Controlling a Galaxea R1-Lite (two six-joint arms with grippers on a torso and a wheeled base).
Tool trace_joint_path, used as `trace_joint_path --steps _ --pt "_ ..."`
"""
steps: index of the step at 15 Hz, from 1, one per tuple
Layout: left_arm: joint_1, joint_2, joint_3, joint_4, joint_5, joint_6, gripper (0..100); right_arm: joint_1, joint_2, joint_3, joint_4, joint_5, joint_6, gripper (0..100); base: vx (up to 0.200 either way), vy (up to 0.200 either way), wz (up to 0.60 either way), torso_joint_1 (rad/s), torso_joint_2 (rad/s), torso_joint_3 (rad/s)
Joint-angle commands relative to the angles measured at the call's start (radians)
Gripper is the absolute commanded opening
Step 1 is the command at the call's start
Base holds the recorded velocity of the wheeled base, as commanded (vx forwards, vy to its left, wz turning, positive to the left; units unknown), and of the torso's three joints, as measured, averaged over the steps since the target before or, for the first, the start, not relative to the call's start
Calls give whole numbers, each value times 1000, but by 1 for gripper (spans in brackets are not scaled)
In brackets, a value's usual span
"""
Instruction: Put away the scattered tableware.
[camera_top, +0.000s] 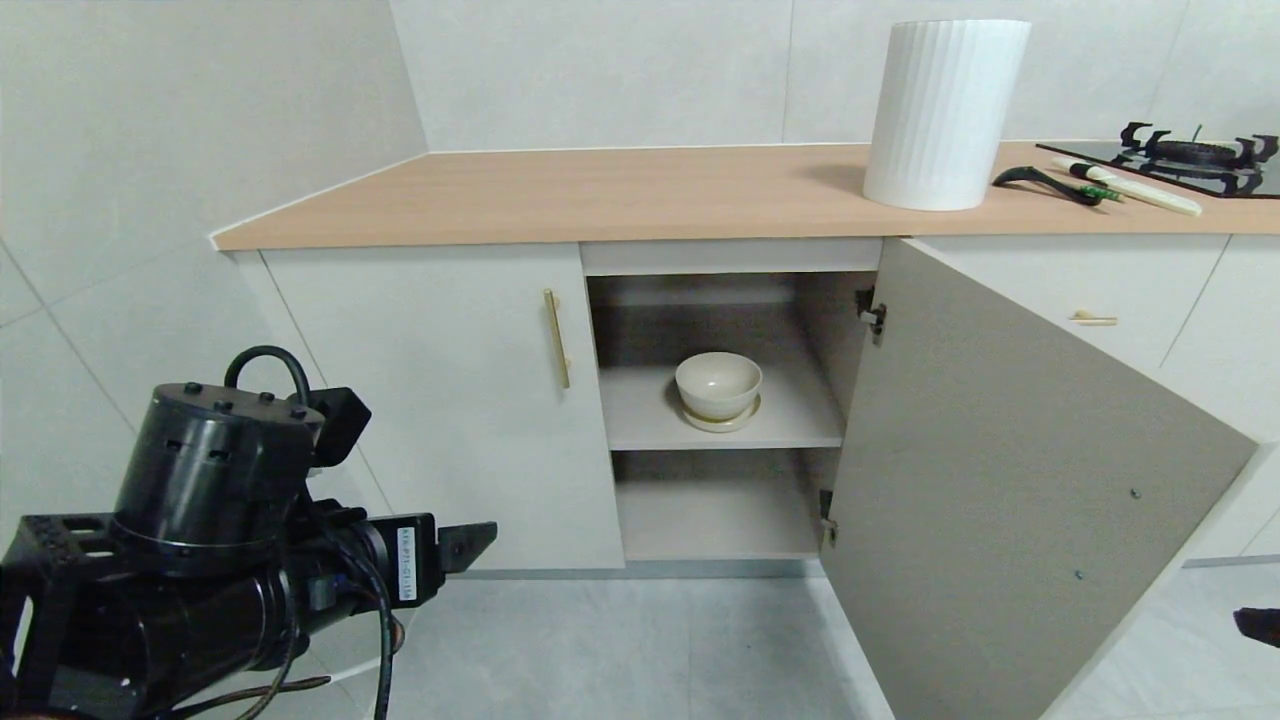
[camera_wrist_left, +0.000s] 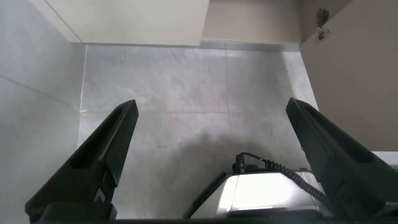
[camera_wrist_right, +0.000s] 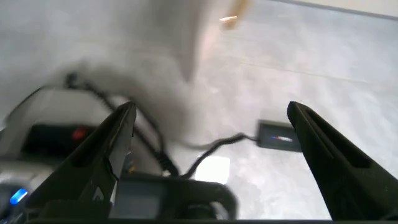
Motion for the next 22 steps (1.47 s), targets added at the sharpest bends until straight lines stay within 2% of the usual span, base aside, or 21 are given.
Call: trace_joint_path --steps 1,5,9,12,15,19,22 --pt "0 0 0 -1 0 -1 100 -120 33 -6 -27 -1 -23 100 0 0 0 0 0 0" --pt "0 -1 -2 -1 0 -1 100 -254 74 -3 -92 -1 -63 100 0 0 0 0 0 0" --pt "0 -4 -3 -1 0 -4 100 -306 123 19 -188 -1 -63 100 0 0 0 0 0 0" --pt "0 -4 -2 -1 0 -4 100 -339 220 69 -342 -3 -55 100 0 0 0 0 0 0" --pt "0 -6 -2 -1 0 -6 100 -347 263 108 -455 -6 -52 100 0 0 0 0 0 0" --pt "0 -9 -3 -1 0 -4 100 -326 275 109 -472 -3 -17 100 0 0 0 0 0 0" --pt "0 -9 -2 -1 0 -6 100 -260 269 112 -474 -3 27 100 0 0 0 0 0 0"
